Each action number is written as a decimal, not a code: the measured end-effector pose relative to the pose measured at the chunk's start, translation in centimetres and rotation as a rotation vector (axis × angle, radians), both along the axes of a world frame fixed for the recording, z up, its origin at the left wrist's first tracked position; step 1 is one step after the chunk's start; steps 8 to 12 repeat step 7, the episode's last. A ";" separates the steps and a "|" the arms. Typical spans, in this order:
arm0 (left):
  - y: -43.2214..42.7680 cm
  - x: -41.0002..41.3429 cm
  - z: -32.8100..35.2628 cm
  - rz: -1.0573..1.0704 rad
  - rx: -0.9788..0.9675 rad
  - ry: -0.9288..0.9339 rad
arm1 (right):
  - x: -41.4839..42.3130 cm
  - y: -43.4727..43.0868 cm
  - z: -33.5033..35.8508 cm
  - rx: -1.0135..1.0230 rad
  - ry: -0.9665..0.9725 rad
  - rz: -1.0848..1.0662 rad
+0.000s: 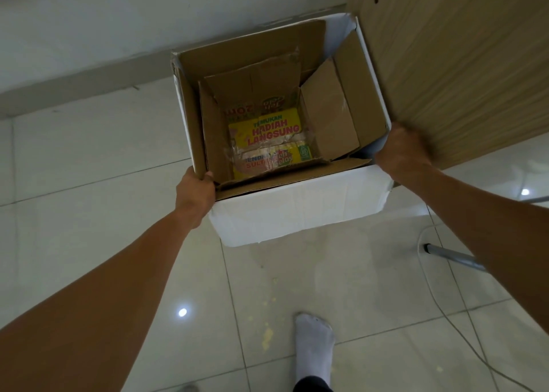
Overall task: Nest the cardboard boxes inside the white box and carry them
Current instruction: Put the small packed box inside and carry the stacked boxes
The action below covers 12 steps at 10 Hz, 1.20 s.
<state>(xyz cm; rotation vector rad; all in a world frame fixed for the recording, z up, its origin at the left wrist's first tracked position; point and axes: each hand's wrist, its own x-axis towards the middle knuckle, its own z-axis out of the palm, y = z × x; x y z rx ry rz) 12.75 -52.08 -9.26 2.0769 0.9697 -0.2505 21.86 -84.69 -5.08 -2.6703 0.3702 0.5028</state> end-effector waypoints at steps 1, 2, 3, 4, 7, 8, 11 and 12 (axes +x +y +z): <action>0.1 -0.1 0.1 0.001 0.000 0.004 | -0.2 0.1 0.1 -0.035 0.004 0.004; 0.3 -0.1 0.1 0.000 -0.010 0.011 | -0.6 0.3 0.2 -0.097 -0.001 0.010; 0.2 0.0 0.1 0.000 -0.022 0.023 | -1.1 0.8 0.4 -0.167 -0.006 0.010; 0.4 0.1 0.1 -0.010 -0.017 0.033 | -1.3 1.2 0.6 -0.197 0.000 0.002; 0.5 -1.1 1.5 -0.017 0.116 0.042 | -2.7 2.4 1.6 -0.365 -0.187 0.122; 0.5 -1.1 1.5 -0.017 0.116 0.042 | -2.7 2.4 1.6 -0.365 -0.187 0.122; 0.5 -1.1 1.5 -0.017 0.116 0.042 | -2.7 2.4 1.6 -0.365 -0.187 0.122; 0.5 -1.1 1.5 -0.017 0.116 0.042 | -2.7 2.4 1.6 -0.365 -0.187 0.122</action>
